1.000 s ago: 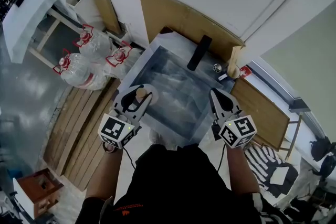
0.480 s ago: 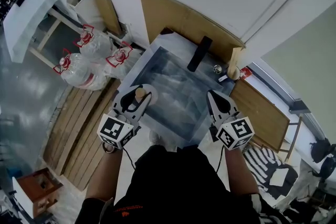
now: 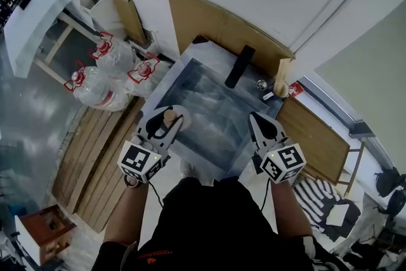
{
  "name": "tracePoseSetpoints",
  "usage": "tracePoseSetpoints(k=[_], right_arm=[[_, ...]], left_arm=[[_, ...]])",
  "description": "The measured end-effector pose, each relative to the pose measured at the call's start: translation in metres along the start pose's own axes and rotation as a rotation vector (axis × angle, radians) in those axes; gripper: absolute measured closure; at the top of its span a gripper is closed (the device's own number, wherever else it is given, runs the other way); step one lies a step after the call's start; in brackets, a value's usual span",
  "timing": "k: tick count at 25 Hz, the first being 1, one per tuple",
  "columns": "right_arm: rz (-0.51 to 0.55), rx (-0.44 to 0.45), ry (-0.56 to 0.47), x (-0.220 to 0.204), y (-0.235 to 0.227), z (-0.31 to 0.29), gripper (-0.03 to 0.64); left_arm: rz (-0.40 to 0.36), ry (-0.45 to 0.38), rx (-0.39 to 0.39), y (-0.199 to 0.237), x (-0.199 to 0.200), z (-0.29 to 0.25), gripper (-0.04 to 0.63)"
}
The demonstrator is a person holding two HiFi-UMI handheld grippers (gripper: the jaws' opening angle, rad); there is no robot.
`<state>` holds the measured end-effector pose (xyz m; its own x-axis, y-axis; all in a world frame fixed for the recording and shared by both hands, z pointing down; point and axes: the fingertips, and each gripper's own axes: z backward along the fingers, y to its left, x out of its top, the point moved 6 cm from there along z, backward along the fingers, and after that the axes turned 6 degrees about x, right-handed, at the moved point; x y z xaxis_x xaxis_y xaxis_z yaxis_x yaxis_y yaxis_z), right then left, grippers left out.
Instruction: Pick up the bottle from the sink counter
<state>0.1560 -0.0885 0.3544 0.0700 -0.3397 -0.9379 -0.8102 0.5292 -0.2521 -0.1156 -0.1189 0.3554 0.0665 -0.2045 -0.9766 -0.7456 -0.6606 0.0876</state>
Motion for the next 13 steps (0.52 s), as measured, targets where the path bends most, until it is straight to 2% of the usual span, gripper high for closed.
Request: tracePoseSetpoints(k=[13], right_arm=[[0.003, 0.006, -0.004, 0.0012, -0.001, 0.0016, 0.617]], left_arm=[[-0.029, -0.01, -0.015, -0.0019, 0.0001, -0.0031, 0.448]])
